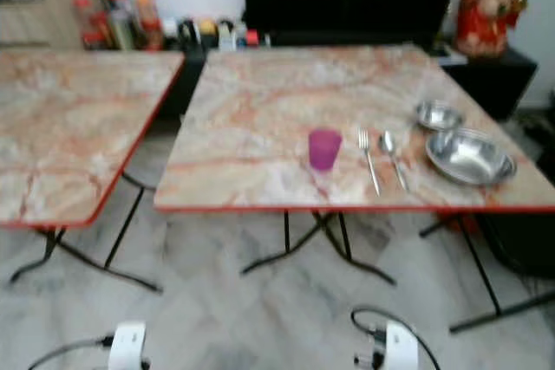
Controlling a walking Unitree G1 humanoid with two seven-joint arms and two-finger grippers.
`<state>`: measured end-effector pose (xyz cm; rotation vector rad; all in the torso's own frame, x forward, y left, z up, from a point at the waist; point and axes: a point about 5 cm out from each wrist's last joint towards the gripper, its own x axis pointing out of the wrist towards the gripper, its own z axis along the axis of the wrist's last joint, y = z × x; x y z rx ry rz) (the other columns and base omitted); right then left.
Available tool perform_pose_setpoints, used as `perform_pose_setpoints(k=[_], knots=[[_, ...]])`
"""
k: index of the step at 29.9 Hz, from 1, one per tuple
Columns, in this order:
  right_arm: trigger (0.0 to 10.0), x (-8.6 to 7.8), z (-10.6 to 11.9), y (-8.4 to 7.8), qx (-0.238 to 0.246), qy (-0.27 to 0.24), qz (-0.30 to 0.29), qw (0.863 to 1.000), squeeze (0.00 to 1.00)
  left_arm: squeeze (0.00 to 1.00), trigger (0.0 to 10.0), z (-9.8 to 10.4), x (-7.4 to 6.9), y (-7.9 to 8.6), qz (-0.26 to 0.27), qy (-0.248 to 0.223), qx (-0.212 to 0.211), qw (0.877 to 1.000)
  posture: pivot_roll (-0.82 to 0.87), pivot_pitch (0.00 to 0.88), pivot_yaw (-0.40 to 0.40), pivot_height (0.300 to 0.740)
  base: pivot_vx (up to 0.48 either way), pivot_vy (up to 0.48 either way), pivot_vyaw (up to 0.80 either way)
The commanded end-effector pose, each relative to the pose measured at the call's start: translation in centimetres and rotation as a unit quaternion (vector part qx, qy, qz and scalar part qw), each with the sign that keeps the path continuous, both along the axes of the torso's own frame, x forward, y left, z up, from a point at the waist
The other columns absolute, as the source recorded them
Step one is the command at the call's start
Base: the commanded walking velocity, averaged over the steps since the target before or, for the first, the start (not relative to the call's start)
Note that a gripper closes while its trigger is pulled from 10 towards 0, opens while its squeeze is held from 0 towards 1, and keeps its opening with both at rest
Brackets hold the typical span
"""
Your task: Setting the table
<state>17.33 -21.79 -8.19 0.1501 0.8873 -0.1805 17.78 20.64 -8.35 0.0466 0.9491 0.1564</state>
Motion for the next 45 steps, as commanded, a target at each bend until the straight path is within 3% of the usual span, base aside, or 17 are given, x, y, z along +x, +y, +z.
perform_pose_setpoints(k=[1,17,29,45], knots=[[10.0,-0.2,-0.1,0.2,0.009,0.004,-0.007,1.0,0.0,0.0,10.0,0.0,0.0,-0.1,-0.004,0.003,0.0,1.0,-0.01,0.013,-0.002,0.74,0.0,-0.428,0.0],[10.0,-0.2,-0.2,0.3,0.01,0.005,-0.005,1.0,0.0,0.0,10.0,0.1,0.3,-0.1,-0.007,-0.001,0.003,1.0,-0.01,0.005,-0.002,0.74,0.079,-0.392,0.0],[10.0,-0.2,-0.2,0.3,0.011,0.003,-0.003,1.0,0.0,0.0,10.0,0.5,1.1,-0.2,-0.002,-0.024,-0.011,1.0,-0.01,0.0,-0.004,0.74,0.0,0.0,0.0],[10.0,-0.2,-0.2,0.5,0.015,0.0,-0.006,1.0,0.0,0.0,10.0,0.5,1.0,-0.1,0.003,-0.023,-0.012,1.0,0.0,0.0,0.0,0.74,0.369,0.0,-0.1]])
